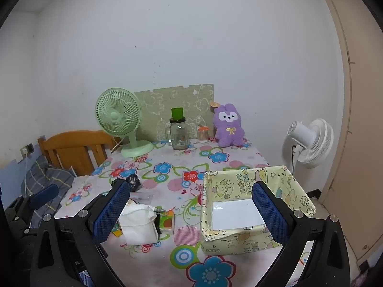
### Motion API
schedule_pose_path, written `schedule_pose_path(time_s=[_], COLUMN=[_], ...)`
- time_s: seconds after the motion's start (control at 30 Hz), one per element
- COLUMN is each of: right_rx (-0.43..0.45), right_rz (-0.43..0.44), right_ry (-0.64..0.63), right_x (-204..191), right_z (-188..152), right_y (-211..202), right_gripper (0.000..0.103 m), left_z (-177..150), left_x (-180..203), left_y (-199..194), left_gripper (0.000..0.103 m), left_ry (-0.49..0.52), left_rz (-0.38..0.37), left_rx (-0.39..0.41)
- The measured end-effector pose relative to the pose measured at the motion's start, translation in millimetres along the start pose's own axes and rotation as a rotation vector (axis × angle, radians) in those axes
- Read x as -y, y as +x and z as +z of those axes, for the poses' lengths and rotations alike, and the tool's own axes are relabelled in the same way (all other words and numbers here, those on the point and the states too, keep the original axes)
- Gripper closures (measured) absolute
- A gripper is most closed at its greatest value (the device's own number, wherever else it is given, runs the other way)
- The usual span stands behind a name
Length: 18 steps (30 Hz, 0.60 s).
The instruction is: Organize soft objects
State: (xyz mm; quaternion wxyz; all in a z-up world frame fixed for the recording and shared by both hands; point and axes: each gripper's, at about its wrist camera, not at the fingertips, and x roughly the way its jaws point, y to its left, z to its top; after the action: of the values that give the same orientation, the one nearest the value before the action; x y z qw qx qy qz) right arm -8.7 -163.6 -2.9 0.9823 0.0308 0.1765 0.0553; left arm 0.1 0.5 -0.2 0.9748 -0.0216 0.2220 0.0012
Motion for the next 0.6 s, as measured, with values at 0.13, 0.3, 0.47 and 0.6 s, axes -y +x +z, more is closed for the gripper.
schedule_pose_path(time_s=[0.13,0.3,0.47,0.6], right_rx=[-0.005,-0.045,-0.045,-0.052], right_rz=[-0.013,-0.038,-0.027,-0.016], right_ry=[-0.011,-0.026,-0.029,-0.023], right_x=[-0.2,-3.5,-3.3,-2.4], right_z=[-1.4,-4.0,-5.2,-5.6], right_y=[-1.3,9.4,10.2,13.1], right_gripper=[0.000,0.000,0.000,0.000], left_z=[-0.2,-9.6,-8.6,-9.9], left_x=[-0.3,-11.3,-3.5,-0.6], left_y=[-1.0,8.4,10.9,12.2], left_gripper=[0.002,0.002,0.002,0.002], left_ry=[0.012,0.005,0.004,0.009], left_rz=[0.017,0.008,0.005,-0.004], left_rx=[0.005,-0.007,-0.020,-0.022])
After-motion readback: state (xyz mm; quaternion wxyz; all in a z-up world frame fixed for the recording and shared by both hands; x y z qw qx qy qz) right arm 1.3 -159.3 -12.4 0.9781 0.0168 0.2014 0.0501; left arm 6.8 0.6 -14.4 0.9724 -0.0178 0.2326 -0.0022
